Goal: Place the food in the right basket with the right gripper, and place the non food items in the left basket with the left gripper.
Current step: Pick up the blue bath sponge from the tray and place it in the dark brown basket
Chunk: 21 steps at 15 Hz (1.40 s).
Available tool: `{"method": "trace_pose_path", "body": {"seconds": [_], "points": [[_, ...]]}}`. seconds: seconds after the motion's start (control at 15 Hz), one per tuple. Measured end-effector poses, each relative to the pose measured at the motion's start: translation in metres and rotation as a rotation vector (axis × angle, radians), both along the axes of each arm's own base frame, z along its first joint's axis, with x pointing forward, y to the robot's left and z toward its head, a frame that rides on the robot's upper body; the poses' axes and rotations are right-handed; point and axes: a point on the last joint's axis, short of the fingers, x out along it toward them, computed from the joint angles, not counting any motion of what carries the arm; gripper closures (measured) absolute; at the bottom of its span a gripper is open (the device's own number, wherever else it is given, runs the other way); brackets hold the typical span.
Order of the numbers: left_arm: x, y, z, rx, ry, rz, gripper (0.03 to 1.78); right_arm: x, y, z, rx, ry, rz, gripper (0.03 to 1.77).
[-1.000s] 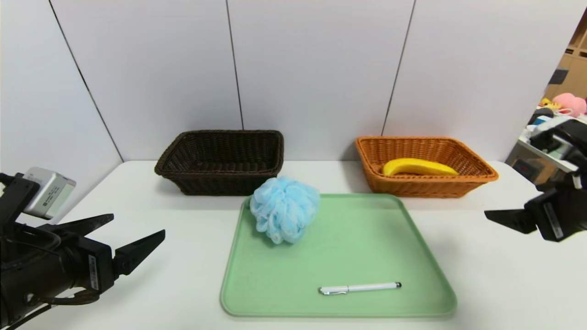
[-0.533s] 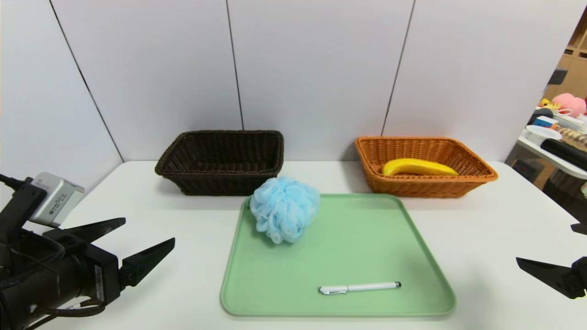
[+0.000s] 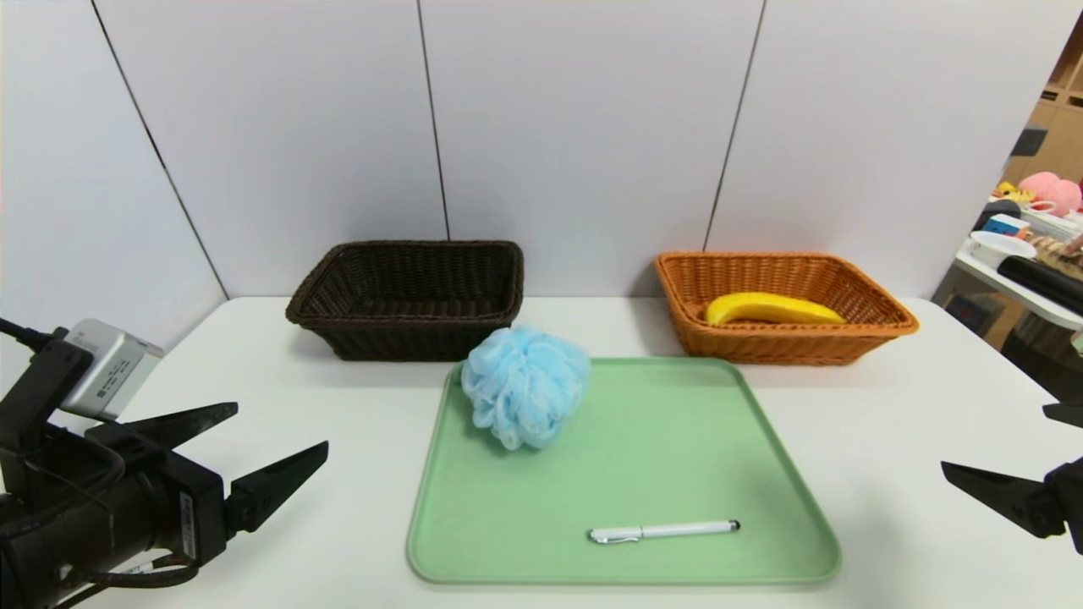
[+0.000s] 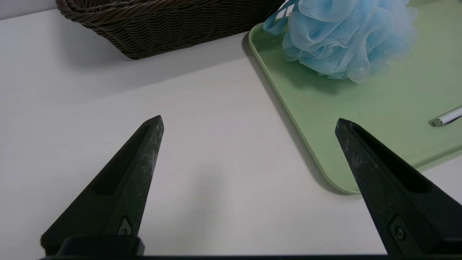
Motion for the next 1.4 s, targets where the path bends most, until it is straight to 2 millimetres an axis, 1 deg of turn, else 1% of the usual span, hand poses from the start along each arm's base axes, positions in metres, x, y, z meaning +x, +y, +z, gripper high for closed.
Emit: {"method": "trace_pose_path", "body": {"seconds": [0.27, 0.47, 0.8, 1.07, 1.4], "points": [[-0.001, 0.0, -0.003, 0.004, 0.01, 0.001, 0.12, 0.02, 0.005, -0.014, 0.075, -0.143, 0.029, 0.11], [0.0, 0.0, -0.004, 0.004, 0.014, 0.001, 0.12, 0.029, 0.01, -0.022, 0.113, -0.242, 0.052, 0.11], [0.002, -0.004, -0.004, 0.003, 0.026, -0.018, 0.12, 0.031, 0.014, -0.028, 0.122, -0.218, 0.073, 0.11], [0.012, -0.02, 0.002, -0.013, -0.015, -0.087, 0.12, 0.03, 0.018, -0.03, 0.122, -0.208, 0.096, 0.11], [0.026, -0.052, -0.001, 0.006, 0.002, -0.191, 0.12, 0.027, 0.024, -0.034, 0.119, -0.191, 0.134, 0.11]]}}
